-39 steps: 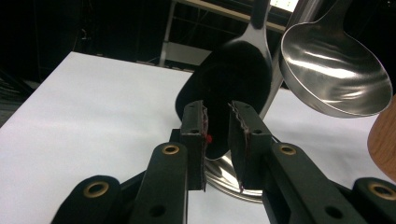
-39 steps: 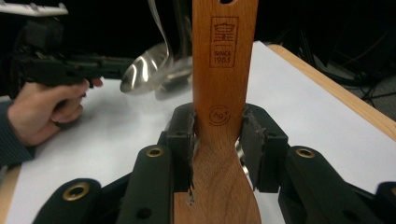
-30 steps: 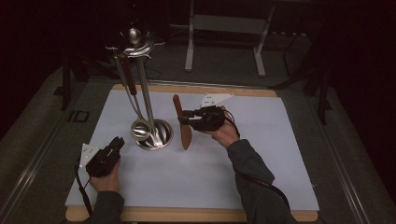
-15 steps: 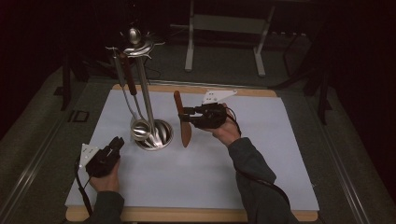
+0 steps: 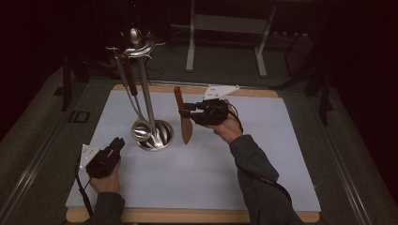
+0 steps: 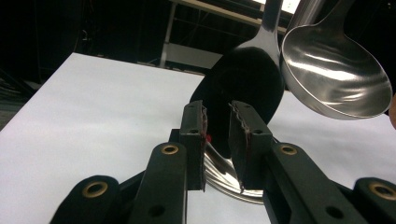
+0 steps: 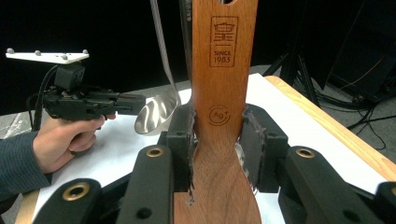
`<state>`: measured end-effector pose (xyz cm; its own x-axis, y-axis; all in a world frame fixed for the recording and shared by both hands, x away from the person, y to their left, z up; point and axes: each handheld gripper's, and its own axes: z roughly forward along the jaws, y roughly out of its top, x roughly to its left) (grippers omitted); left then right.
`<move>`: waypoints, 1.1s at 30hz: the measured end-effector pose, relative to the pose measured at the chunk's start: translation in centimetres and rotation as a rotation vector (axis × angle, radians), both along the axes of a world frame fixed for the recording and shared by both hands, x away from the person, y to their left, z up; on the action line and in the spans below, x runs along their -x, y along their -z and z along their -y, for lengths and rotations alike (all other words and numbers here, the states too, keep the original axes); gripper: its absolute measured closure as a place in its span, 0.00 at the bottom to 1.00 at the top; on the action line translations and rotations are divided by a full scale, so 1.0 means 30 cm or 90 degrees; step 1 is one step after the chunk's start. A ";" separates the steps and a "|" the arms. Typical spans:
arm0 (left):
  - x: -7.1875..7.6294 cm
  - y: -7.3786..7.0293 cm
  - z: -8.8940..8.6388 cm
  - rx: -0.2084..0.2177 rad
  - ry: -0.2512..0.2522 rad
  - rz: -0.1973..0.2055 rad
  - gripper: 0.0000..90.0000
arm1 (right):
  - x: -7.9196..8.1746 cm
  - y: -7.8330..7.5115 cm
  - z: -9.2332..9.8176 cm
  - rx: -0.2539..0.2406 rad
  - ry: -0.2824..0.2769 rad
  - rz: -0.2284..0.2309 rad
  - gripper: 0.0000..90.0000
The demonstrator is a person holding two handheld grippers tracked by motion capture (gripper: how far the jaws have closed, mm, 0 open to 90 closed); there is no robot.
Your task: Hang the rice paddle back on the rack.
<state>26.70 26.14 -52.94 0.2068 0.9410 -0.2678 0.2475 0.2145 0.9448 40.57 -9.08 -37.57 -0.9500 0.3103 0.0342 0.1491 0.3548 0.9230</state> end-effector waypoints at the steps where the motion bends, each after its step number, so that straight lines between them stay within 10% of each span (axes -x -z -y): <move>1: 0.000 0.000 0.000 0.000 0.000 0.000 0.84 | 0.000 -0.003 -0.002 0.000 0.001 0.001 0.73; 33: -0.001 0.001 -0.001 0.000 -0.001 -0.001 0.84 | 0.006 -0.096 -0.044 0.001 0.009 0.030 0.73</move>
<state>26.71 26.16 -52.96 0.2056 0.9414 -0.2675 0.2486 0.2141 0.9447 40.38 -7.77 -34.69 -0.9461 0.3236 -0.0108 0.1108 0.3550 0.9283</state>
